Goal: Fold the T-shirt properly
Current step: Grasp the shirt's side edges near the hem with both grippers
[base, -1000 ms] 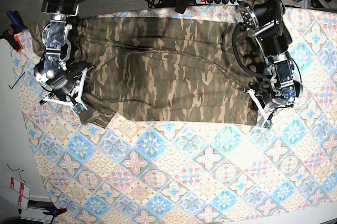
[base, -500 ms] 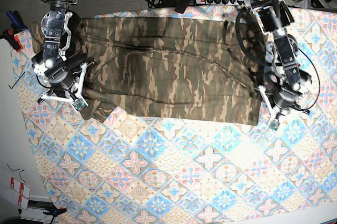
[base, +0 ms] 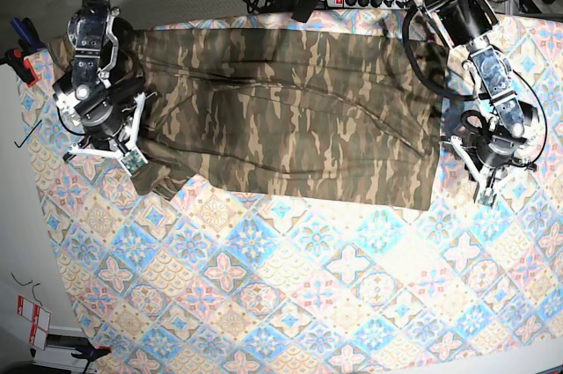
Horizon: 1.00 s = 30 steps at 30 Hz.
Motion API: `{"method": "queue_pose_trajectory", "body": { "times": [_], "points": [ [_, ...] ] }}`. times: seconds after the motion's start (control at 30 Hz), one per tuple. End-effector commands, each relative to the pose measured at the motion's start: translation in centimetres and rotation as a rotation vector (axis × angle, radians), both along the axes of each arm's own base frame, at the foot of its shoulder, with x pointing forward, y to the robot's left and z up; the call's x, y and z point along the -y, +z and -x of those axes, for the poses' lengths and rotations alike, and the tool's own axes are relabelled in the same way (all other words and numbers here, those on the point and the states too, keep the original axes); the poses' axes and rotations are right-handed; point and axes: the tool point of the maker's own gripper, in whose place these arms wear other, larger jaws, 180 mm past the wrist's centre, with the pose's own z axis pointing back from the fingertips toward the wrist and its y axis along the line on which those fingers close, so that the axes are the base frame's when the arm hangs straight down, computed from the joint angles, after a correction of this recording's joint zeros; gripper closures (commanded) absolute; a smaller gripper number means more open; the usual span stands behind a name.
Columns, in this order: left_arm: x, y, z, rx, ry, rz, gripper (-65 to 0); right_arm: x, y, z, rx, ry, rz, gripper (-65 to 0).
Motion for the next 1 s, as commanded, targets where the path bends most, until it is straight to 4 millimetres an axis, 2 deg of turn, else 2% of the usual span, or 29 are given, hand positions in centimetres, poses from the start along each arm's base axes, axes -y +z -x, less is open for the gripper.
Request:
{"method": "queue_pose_trajectory", "body": {
  "times": [0.0, 0.13, 0.2, 0.43, 0.57, 0.7, 0.97],
  "points": [
    [0.2, 1.5, -2.1, 0.061, -0.007, 0.014, -12.1, 0.0, 1.0, -0.7, 0.041, 0.007, -0.002, -1.7],
    [0.6, 0.3, -3.9, 0.027, -0.003, 0.052, -27.6, 0.1, 1.0, -0.7, 0.04, 0.007, 0.0, -1.7],
    [1.1, -0.2, -5.1, 0.018, -0.006, 0.088, -31.8, 0.1, 1.0, -0.7, 0.04, 0.007, 0.0, -1.7],
    [2.0, -2.7, -7.7, 0.021, -0.019, 0.241, -30.1, 0.1, 1.0, -0.7, 0.039, 0.007, 0.0, -1.8],
    [3.7, -5.6, -7.6, 0.015, -0.027, 0.357, -30.2, 0.1, 1.0, -0.7, 0.039, 0.007, 0.0, -1.8],
    [6.6, -8.1, -7.2, -0.031, -0.022, 0.485, -30.2, 0.1, 1.0, -0.7, 0.039, 0.007, 0.0, -1.8],
    [9.4, -10.1, -6.2, -0.098, -0.024, 0.58, -29.5, 0.1, 1.0, -0.7, 0.038, 0.007, 0.001, -1.8]
  ]
}}
